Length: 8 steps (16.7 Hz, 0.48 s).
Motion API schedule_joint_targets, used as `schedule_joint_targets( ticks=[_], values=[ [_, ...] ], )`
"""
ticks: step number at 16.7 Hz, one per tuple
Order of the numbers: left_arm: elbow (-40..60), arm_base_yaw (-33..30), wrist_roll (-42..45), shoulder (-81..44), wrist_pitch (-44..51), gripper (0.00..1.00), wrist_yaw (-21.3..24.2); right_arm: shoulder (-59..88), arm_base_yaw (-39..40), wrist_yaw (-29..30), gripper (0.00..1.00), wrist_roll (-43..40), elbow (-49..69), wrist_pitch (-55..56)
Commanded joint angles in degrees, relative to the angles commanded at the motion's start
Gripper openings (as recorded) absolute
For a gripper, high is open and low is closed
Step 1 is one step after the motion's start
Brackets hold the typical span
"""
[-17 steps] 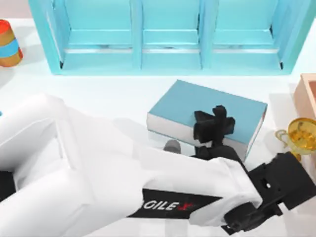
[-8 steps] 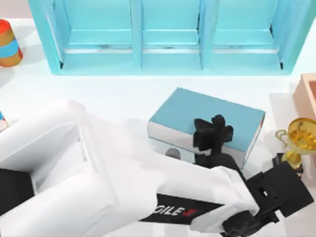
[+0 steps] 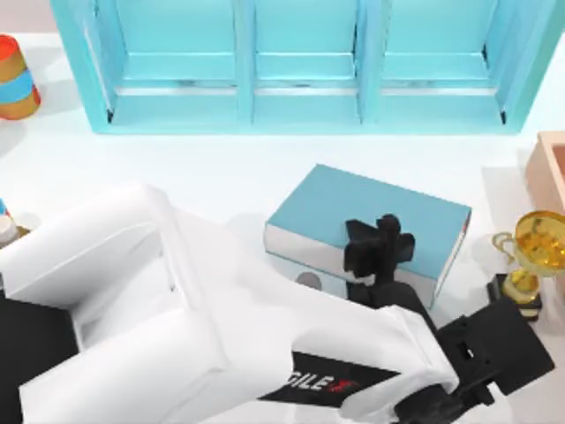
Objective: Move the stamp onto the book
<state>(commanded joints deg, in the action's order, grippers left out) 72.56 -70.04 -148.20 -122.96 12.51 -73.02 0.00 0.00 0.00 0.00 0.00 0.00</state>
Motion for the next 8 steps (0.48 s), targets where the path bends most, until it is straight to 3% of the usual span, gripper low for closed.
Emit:
schedule_joint_targets(
  ticks=[8],
  values=[
    [0.0,0.0,0.0,0.0,0.0,0.75,0.0,0.0,0.0,0.0,1.00,0.0,0.0,0.0]
  ],
)
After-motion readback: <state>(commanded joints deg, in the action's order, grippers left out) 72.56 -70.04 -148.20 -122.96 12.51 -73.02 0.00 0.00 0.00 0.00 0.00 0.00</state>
